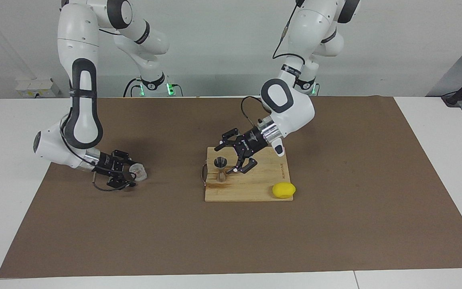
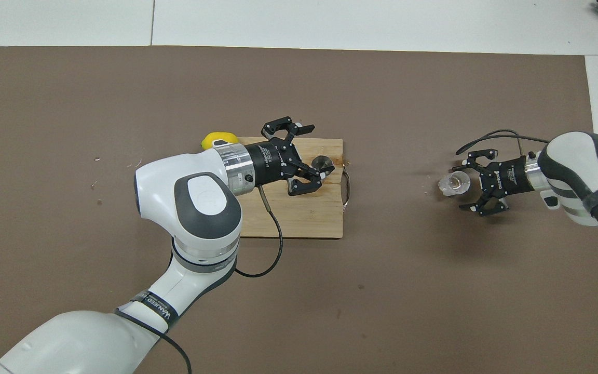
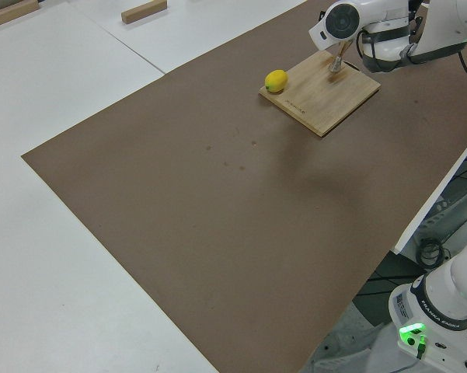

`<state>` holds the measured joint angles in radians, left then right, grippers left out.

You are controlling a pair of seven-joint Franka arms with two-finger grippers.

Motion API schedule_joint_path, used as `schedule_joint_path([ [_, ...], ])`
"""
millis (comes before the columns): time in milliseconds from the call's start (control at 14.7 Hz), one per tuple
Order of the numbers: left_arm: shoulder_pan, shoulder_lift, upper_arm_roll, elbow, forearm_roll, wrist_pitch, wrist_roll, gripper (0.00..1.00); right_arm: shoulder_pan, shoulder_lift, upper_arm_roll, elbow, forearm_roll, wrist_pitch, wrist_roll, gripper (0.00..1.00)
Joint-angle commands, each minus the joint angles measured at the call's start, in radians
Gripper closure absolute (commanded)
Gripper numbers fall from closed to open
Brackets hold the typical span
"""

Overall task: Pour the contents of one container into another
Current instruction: 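Set the metal cup on the board while the right gripper grasps the glass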

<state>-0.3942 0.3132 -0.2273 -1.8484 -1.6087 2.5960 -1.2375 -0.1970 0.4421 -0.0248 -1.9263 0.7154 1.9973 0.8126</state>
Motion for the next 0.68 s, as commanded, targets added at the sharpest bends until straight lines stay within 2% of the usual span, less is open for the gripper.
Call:
schedule_joint_path([
  [0, 0.064, -0.074, 0.006, -0.048, 0.105, -0.078, -0.033, 0.0, -0.001, -0.025, 0.0, -0.031, 0.035, -0.015, -0.038, 0.0],
  [204, 0.129, -0.108, 0.006, -0.046, 0.243, -0.12, -0.033, 0.0, 0.005, -0.026, 0.002, -0.031, 0.033, -0.035, -0.039, 0.0],
  [408, 0.199, -0.149, 0.008, -0.043, 0.511, -0.135, -0.027, 0.0, 0.01, -0.026, 0.0, -0.028, 0.035, -0.029, -0.036, 0.0],
  [544, 0.251, -0.164, 0.006, -0.034, 0.665, -0.198, -0.023, 0.0, 0.01, -0.028, 0.0, -0.023, 0.033, -0.023, -0.036, 0.01],
  [612, 0.283, -0.167, 0.008, -0.025, 0.738, -0.244, -0.023, 0.0, 0.007, -0.028, 0.0, -0.022, 0.033, -0.023, -0.036, 0.07],
])
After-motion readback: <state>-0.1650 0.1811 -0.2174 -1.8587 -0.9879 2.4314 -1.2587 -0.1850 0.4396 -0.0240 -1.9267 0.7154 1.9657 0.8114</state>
